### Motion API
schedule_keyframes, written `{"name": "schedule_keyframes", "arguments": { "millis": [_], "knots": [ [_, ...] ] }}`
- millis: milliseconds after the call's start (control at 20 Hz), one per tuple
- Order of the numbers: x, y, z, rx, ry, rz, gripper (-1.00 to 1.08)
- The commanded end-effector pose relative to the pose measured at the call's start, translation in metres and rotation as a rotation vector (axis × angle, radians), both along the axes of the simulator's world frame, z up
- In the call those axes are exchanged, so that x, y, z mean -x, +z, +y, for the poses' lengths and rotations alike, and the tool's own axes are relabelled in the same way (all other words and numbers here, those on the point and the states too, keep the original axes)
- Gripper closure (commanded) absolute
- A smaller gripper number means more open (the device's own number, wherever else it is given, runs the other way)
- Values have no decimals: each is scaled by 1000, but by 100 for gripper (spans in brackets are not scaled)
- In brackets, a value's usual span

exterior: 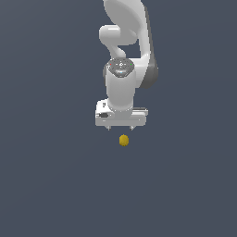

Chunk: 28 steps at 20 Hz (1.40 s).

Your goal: Pick up the object and move it to a goal position.

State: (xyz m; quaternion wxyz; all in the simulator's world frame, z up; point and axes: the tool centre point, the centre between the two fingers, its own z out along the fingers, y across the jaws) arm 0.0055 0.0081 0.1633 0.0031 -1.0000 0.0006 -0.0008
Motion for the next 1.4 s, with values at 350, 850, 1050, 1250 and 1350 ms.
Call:
{"name": "schedule_keyframes", "arguments": {
  "millis": [350, 850, 1050, 1250, 1350],
  "knots": [
    [-9, 8, 17, -15, 19, -27, -92],
    [-12, 9, 24, -22, 14, -37, -92],
    [-11, 5, 25, -23, -21, -34, -92],
    [-10, -2, 25, -23, -76, -30, -92],
    [-9, -6, 25, -24, -112, -27, -92]
  ]
}}
